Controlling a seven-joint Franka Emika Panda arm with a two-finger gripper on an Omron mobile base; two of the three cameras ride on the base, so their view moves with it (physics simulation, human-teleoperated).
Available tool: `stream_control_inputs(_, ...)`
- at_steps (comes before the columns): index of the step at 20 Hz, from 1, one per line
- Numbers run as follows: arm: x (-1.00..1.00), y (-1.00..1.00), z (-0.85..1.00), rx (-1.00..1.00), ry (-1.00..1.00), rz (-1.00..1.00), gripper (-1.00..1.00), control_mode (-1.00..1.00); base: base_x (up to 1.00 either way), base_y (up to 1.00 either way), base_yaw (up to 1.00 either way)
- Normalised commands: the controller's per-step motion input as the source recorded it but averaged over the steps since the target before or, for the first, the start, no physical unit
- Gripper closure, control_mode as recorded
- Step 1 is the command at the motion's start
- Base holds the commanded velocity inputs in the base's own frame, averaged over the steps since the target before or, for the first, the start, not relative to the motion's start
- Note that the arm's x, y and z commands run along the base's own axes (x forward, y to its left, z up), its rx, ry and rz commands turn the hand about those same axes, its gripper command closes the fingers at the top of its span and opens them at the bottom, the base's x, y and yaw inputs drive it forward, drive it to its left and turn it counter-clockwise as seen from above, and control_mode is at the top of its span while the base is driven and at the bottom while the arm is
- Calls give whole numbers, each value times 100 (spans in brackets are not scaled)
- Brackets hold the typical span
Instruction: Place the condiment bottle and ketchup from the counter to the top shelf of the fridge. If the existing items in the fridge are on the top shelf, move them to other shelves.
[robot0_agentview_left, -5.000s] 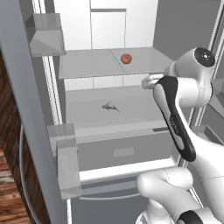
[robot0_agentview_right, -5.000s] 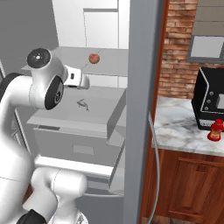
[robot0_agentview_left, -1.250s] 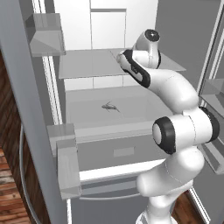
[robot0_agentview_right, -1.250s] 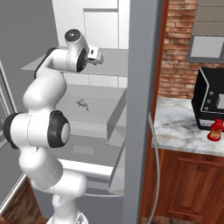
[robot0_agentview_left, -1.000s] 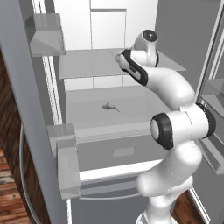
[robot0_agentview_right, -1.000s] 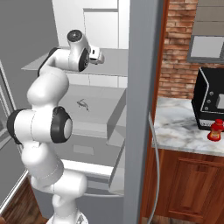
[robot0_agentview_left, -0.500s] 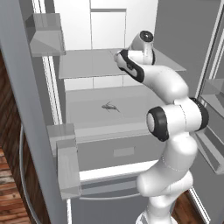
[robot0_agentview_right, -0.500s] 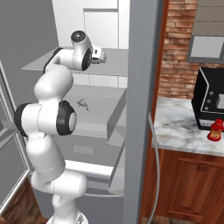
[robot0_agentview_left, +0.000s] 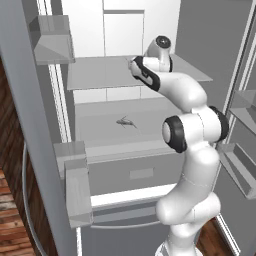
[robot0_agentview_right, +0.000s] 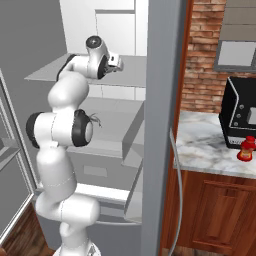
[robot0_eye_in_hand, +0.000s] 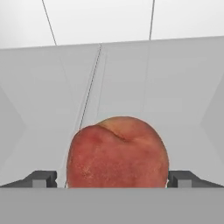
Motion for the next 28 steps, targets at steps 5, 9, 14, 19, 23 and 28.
stream_control_inputs(5,38,0,-12,0,0,0,-100,-100,0,0,0)
stream_control_inputs(9,13,0,-4,0,0,0,100,-100,0,0,0)
stream_control_inputs(14,0,0,0,0,0,0,100,-100,0,0,0)
stream_control_inputs(19,-4,0,0,0,0,0,100,-100,0,0,0)
stream_control_inputs(23,-36,0,1,0,-5,5,100,-100,0,0,0)
stream_control_inputs(28,-62,0,9,0,-21,11,100,-100,0,0,0)
